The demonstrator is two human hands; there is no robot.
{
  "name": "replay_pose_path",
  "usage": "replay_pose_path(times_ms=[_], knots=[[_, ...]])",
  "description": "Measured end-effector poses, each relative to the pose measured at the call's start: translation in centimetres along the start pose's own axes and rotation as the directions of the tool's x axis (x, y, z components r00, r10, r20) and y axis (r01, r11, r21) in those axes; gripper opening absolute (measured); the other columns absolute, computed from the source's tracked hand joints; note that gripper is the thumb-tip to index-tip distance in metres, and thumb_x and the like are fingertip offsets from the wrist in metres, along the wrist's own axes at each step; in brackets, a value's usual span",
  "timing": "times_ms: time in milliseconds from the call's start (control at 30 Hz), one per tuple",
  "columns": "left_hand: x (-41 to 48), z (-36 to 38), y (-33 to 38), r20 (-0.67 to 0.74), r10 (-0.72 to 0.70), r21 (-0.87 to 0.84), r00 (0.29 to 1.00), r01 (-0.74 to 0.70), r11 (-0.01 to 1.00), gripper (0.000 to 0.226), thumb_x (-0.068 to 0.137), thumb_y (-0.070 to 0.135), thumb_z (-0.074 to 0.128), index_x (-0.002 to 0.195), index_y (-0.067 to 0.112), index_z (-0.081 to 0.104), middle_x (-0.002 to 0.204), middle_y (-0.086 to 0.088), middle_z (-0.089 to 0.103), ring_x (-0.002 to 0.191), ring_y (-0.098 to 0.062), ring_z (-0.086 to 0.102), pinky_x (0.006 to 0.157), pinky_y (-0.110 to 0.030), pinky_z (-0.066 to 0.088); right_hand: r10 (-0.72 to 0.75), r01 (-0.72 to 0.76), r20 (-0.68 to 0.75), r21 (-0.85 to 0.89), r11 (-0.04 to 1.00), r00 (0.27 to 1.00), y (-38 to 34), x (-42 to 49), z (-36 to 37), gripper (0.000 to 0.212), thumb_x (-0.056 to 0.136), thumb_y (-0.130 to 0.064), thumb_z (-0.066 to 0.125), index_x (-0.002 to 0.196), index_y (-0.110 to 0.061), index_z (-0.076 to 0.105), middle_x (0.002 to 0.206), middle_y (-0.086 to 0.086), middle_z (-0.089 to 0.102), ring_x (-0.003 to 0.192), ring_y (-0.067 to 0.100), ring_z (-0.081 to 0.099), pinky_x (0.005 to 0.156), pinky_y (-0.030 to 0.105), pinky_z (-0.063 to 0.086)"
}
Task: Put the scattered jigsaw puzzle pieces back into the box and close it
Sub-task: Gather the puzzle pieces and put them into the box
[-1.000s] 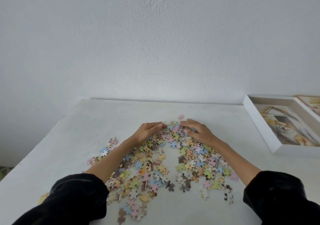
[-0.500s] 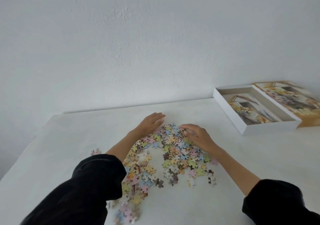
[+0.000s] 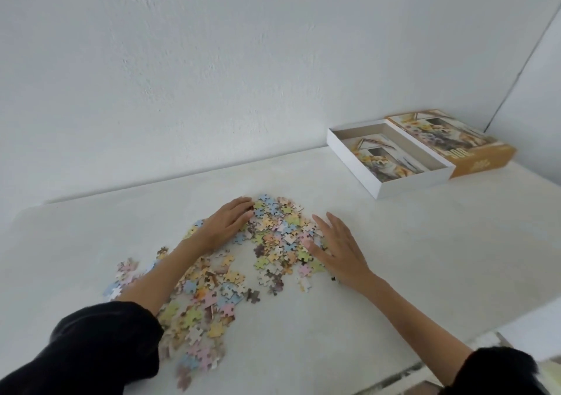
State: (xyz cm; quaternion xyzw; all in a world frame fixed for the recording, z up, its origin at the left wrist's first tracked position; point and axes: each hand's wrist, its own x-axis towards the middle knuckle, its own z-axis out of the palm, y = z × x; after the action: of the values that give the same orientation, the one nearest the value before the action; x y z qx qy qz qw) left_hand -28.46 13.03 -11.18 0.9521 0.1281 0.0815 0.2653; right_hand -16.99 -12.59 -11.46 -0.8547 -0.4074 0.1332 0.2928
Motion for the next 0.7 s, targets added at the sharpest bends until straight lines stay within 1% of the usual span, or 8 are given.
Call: replay_pose_path(times_ms=[67,167,233,267,367,467,600,700], knots=[[-0.3,0.2,0.3,-0.012,0.008,0.030,1.000,-0.008,1.000,0.072,0.089,0.063,0.015,0.141,0.018,0.035,0.148,0.003,0.032,0.136,-0.012,0.029,0.113,-0.029,0.020,0.016,-0.018,-0.029,-0.069,0.997,0.999,-0.7,-0.7,0.7,0.070,0.086,-0.065,0.028,0.145,-0.034,0.006,0.156,0.000,-0.006,0.143,0.016,-0.008,0.114,0.033,-0.001],[-0.4,0.4,0.2,-0.021,0.010,0.052,1.000,-0.009,0.999,0.080,0.083,0.068,0.011,0.141,0.019,0.035,0.148,0.004,0.033,0.136,-0.011,0.030,0.111,-0.027,0.020,-0.004,-0.003,-0.035,-0.197,0.980,0.999,-1.7,-0.6,1.8,0.086,0.076,-0.075,0.006,0.146,-0.027,-0.004,0.155,0.010,-0.011,0.143,0.022,-0.013,0.112,0.031,-0.009],[-0.4,0.4,0.1,-0.024,0.005,0.055,1.000,-0.003,0.998,0.081,0.082,0.069,0.011,0.141,0.018,0.036,0.148,0.003,0.034,0.135,-0.011,0.031,0.111,-0.027,0.021,-0.014,0.007,-0.029,-0.221,0.975,0.999,-2.1,0.0,2.4,0.101,0.063,-0.082,-0.011,0.146,-0.025,-0.005,0.155,0.013,-0.011,0.143,0.025,-0.013,0.112,0.033,-0.010],[-0.4,0.4,0.1,-0.025,0.005,0.060,1.000,-0.003,0.998,0.083,0.081,0.070,0.010,0.140,0.018,0.036,0.148,0.003,0.034,0.135,-0.011,0.031,0.111,-0.027,0.021,-0.003,-0.001,-0.022,-0.208,0.978,1.000,-2.3,0.4,2.4,0.104,0.061,-0.083,-0.013,0.146,-0.025,-0.004,0.155,0.012,-0.010,0.143,0.024,-0.013,0.112,0.033,-0.010],[-0.5,0.5,0.1,-0.019,0.011,0.098,1.000,-0.009,0.995,0.081,0.084,0.070,0.009,0.141,0.018,0.034,0.149,0.002,0.032,0.136,-0.012,0.030,0.111,-0.026,0.020,0.013,-0.013,-0.003,-0.127,0.992,1.000,-2.9,1.1,2.2,0.087,0.075,-0.077,0.007,0.146,-0.028,0.000,0.156,0.009,-0.010,0.143,0.022,-0.014,0.112,0.032,-0.010],[-0.5,0.7,0.7,-0.005,0.000,0.164,1.000,0.000,0.986,0.063,0.093,0.053,0.019,0.143,0.016,0.031,0.150,0.001,0.029,0.138,-0.014,0.027,0.112,-0.027,0.019,-0.069,0.066,-0.023,-0.120,0.991,0.997,-2.3,0.3,1.8,0.101,0.061,-0.088,-0.002,0.146,-0.033,0.002,0.155,0.004,-0.014,0.142,0.019,-0.018,0.111,0.035,-0.014],[-0.6,0.8,0.8,0.003,0.016,0.235,1.000,-0.017,0.972,0.089,0.080,0.071,0.001,0.144,0.015,0.027,0.151,-0.001,0.027,0.138,-0.016,0.026,0.113,-0.028,0.019,-0.191,0.198,0.051,-0.245,0.949,0.980,-1.6,-2.2,1.7,0.095,0.064,-0.086,0.004,0.144,-0.036,-0.007,0.151,-0.003,-0.027,0.138,0.014,-0.028,0.113,0.034,-0.017],[-0.6,0.8,0.5,-0.002,0.026,0.251,1.000,-0.024,0.968,0.096,0.076,0.075,-0.004,0.144,0.014,0.027,0.151,-0.002,0.028,0.138,-0.017,0.027,0.113,-0.029,0.020,-0.229,0.249,0.100,-0.355,0.901,0.968,-1.6,-2.5,1.9,0.096,0.066,-0.084,0.008,0.143,-0.032,-0.017,0.149,0.000,-0.031,0.137,0.017,-0.030,0.111,0.032,-0.018]])
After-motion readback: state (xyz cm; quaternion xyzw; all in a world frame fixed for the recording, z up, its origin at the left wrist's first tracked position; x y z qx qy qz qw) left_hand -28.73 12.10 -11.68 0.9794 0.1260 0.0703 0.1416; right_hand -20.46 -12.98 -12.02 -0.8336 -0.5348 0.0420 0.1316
